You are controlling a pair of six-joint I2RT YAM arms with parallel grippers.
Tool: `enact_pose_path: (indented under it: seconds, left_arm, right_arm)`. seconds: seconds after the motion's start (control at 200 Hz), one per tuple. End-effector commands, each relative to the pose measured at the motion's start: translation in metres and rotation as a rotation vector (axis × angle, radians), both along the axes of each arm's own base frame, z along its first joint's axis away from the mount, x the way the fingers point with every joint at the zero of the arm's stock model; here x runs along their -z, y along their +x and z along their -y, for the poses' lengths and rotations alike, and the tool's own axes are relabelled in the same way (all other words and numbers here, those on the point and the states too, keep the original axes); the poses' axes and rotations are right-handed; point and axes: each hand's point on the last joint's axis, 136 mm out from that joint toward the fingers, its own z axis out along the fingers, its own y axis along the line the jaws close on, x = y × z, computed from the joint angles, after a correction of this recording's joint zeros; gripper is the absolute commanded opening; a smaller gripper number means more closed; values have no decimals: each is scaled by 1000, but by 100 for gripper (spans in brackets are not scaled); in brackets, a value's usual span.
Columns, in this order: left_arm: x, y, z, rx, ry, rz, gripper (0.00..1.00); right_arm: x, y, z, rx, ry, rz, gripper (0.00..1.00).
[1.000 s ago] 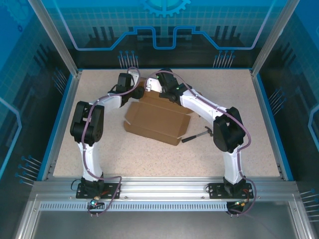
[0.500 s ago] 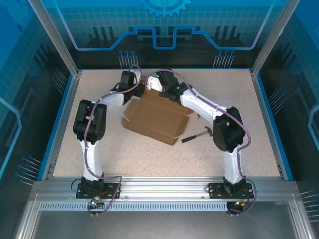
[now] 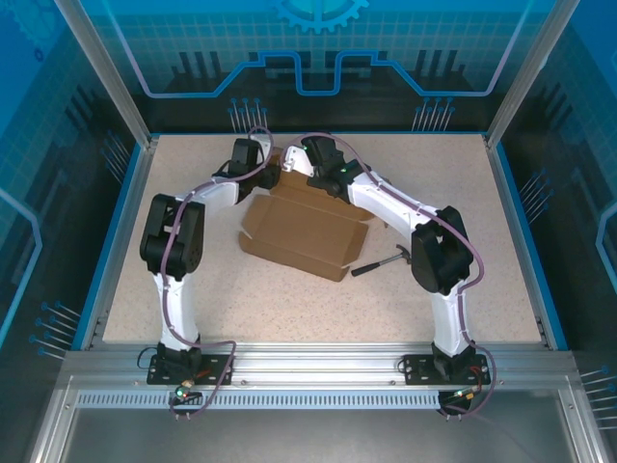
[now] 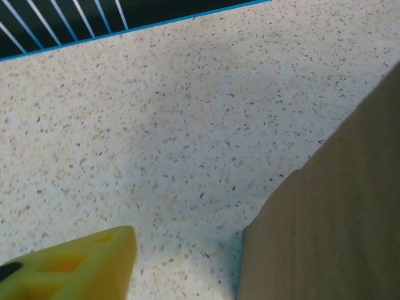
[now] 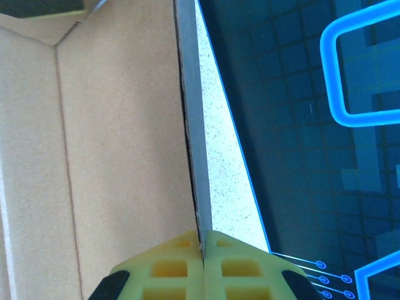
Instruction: Fold the paper box
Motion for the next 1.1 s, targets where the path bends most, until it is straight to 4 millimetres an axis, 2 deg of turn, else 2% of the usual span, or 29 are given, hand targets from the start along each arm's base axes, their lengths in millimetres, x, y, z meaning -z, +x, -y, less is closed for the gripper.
enact_pose_path:
  seconds: [0.0, 0.305, 0.46, 0.54, 0.685, 0.87, 1.095]
  left_arm:
    - [-23, -11, -16, 14, -8, 23, 67]
    - [-50, -32, -10, 121, -100, 26, 74]
    - [-61, -36, -16, 138, -145, 24, 75]
    - [-69, -38, -20, 142, -206, 13, 76]
    - [-96, -44, -23, 136, -379, 19, 78]
    - [-122, -41, -14, 141, -571, -12, 81]
    - [-118, -19, -14, 77, -651, -65, 81]
  right_arm:
    - [14, 1, 9, 21, -64, -37, 0]
    - [10, 7, 2, -11, -132, 94, 0]
    - [4, 8, -5, -37, -165, 183, 0]
    - [2, 9, -9, -47, -185, 231, 0]
    - [2, 9, -16, -70, -222, 307, 0]
    - [0, 10, -22, -82, -239, 343, 0]
    - [-6, 10, -30, -97, -250, 400, 0]
